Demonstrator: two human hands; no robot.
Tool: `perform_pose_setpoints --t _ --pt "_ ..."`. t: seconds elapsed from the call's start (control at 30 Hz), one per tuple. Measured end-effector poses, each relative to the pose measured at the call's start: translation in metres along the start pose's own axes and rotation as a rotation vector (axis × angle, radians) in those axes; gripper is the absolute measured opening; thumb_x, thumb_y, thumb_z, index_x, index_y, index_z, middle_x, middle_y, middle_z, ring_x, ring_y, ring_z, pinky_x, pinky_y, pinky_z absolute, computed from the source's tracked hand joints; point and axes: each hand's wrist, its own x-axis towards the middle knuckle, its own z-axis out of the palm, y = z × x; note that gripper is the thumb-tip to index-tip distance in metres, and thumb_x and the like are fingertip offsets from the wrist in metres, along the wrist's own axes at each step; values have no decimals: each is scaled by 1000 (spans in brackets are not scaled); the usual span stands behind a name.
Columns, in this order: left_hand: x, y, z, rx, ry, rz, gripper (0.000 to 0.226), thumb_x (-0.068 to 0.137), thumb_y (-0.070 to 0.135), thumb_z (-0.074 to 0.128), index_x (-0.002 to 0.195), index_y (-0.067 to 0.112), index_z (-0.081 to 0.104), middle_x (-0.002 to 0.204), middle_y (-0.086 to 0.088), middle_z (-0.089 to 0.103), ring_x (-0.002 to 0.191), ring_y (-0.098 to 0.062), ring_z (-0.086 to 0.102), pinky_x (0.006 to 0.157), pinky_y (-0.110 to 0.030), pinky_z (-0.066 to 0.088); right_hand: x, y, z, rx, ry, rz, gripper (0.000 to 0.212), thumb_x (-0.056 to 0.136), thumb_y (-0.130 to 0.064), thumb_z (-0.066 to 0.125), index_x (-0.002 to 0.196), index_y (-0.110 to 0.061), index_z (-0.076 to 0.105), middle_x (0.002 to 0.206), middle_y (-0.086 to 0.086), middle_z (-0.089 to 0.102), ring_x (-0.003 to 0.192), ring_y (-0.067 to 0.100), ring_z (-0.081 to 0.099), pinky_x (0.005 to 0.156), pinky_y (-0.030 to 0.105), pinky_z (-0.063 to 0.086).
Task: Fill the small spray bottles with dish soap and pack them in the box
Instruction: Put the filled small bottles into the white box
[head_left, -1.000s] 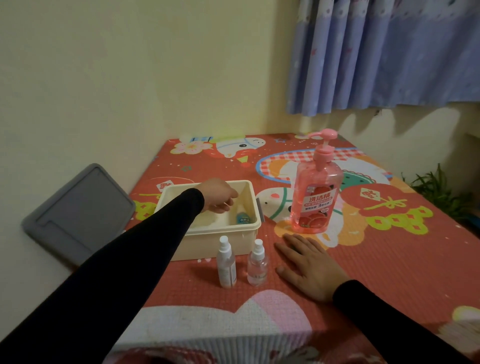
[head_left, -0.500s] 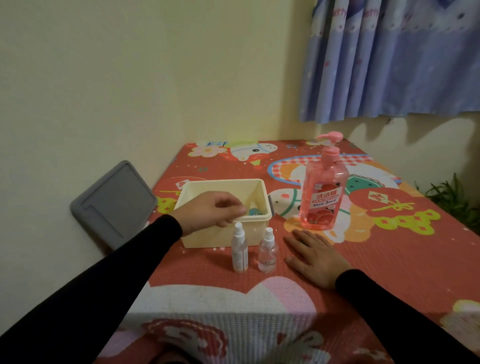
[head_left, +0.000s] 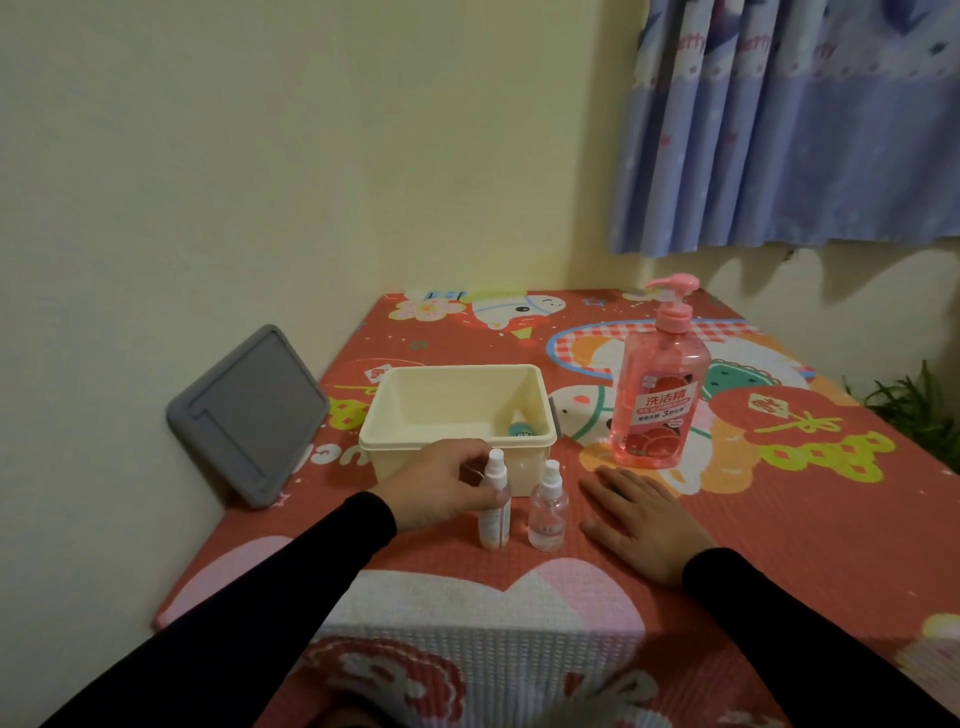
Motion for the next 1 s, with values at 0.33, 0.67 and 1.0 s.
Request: perform_pose_setpoints --t 0.33,0.67,1.0 --pt "8 9 -18 -49 14 -20 22 85 24 72 89 3 69 82 -4 68 74 -9 61 75 -31 53 1 2 2 -4 -2 -7 92 70 -79 -9 151 -40 8 162 -6 8 149 14 6 121 36 3" --pt "65 47 -81 -429 206 -60 5 90 7 64 95 7 65 90 -6 70 86 -18 71 83 -33 59 1 1 0 -1 0 -3 105 61 -83 -22 151 -39 7 162 -6 6 149 13 4 122 36 3" --pt "129 3 -59 -317 224 -365 15 88 9 65 98 -2 62 99 -18 67 76 -22 70 58 -26 57 3 2 -1 18 -6 -4 91 70 -79 -8 151 -41 8 162 -8 5 149 11 3 119 32 -3"
